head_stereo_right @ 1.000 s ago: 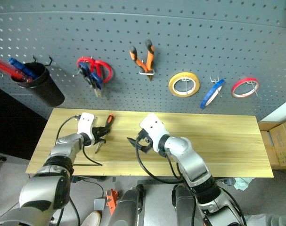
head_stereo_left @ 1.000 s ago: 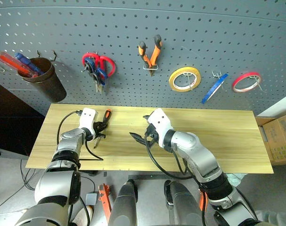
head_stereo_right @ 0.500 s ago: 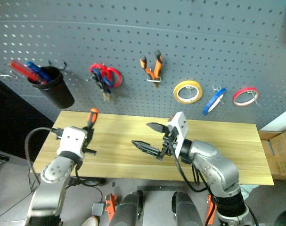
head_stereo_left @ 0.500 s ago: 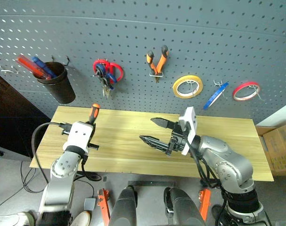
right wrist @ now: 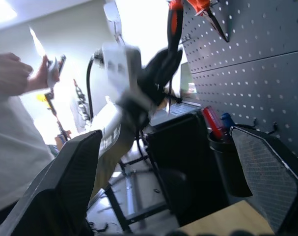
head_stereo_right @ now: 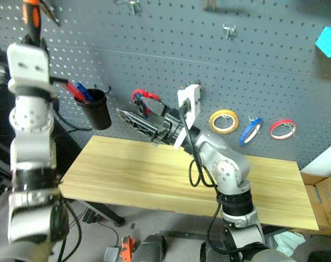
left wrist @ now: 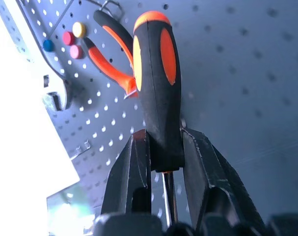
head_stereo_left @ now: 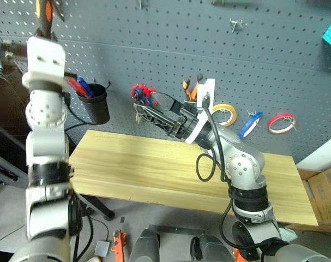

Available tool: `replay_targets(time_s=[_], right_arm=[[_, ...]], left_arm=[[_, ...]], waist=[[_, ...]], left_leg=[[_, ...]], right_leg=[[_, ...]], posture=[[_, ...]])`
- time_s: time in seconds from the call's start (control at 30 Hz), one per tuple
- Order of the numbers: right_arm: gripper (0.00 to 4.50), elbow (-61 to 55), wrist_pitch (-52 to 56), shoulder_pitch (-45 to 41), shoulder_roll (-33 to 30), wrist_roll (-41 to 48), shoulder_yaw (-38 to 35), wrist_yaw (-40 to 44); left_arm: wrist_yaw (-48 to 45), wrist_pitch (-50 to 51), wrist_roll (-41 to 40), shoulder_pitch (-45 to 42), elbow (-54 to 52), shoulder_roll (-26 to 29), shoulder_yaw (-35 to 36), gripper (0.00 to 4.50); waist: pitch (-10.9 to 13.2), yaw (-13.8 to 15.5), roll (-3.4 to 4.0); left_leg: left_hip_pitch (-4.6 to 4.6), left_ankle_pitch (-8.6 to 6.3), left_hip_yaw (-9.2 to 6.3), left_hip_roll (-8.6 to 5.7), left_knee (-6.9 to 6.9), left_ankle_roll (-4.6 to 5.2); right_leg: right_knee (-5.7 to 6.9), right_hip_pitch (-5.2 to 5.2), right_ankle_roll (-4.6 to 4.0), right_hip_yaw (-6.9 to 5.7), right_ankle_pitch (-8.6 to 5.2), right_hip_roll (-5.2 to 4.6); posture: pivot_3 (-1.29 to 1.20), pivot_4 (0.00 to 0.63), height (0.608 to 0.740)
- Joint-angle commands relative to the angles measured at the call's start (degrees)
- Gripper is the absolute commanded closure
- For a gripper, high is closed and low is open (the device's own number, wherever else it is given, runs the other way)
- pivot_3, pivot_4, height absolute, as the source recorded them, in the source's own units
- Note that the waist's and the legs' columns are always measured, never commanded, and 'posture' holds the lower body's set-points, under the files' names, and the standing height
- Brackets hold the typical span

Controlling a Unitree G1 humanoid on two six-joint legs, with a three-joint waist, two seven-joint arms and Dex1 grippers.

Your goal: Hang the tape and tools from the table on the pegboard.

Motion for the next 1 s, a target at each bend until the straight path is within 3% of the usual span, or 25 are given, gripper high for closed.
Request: replay_targets(time_s=[0.03,0.27,0.5,0.87,0.9,1.0], right_arm=[[0.0,0.03,-2.99,-0.97,-0.07,-0.95,0.8,1.16],[0.0,-0.75,-3.63,0.22,-2.0,-1.75,1.04,0.88],[0.0,-2.32,-3.18,1.45,-2.78,-2.06,1.45,-0.24],[0.0,-3.14,-2.69,2.73,-3.86,-2.15,2.3,-0.87],[0.0,-3.54,-2.74,2.97,-4.42,-2.5,2.58,-0.9],[0.0,-5.83,-2.32,4.42,-6.84,-3.29,2.74,-1.02]], left_arm=[[-0.81,-6.51,-0.99,-7.15,12.73,-0.24,-2.15,3.92],[-4.88,-8.26,-6.96,-11.68,30.0,-3.48,-0.81,3.92],[-4.02,-7.61,-10.31,-6.79,30.43,-4.99,0.31,3.92],[-1.57,1.87,-14.87,4.05,8.45,-6.46,2.38,0.3],[-1.07,4.24,-15.35,5.44,4.21,-6.68,2.6,0.04],[-0.29,12.72,-16.09,11.1,-11.46,-7.37,2.43,0.04]], waist=[[-0.03,0.3,-0.04],[-0.07,0.48,-0.1],[-0.09,0.13,-0.13],[-0.32,-0.18,-0.13],[-0.33,-0.16,-0.13],[-0.44,-0.17,-0.15]], left_leg=[[-0.01,0.0,0.0,0.0,-0.01,0.0],[-0.05,0.0,0.07,0.01,-0.03,-0.02],[-0.05,0.01,0.07,0.03,0.04,-0.01],[0.09,0.04,0.15,0.06,0.14,0.04],[0.1,0.05,0.14,0.06,0.15,0.05],[0.1,0.06,0.14,0.07,0.18,0.05]], right_leg=[[0.06,-0.05,0.03,0.01,-0.02,0.02],[0.17,-0.09,-0.24,0.07,0.14,0.02],[0.26,-0.1,-0.26,0.09,0.15,0.03],[0.42,-0.05,-0.27,0.2,0.16,0.05],[0.43,-0.04,-0.27,0.2,0.17,0.05],[0.43,-0.02,-0.27,0.21,0.17,0.05]], posture=[[0.25,0.004,0.74],[0.22,0.008,0.74],[0.2,0.018,0.74],[0.21,0.022,0.74],[0.21,0.023,0.74],[0.21,0.025,0.74]])
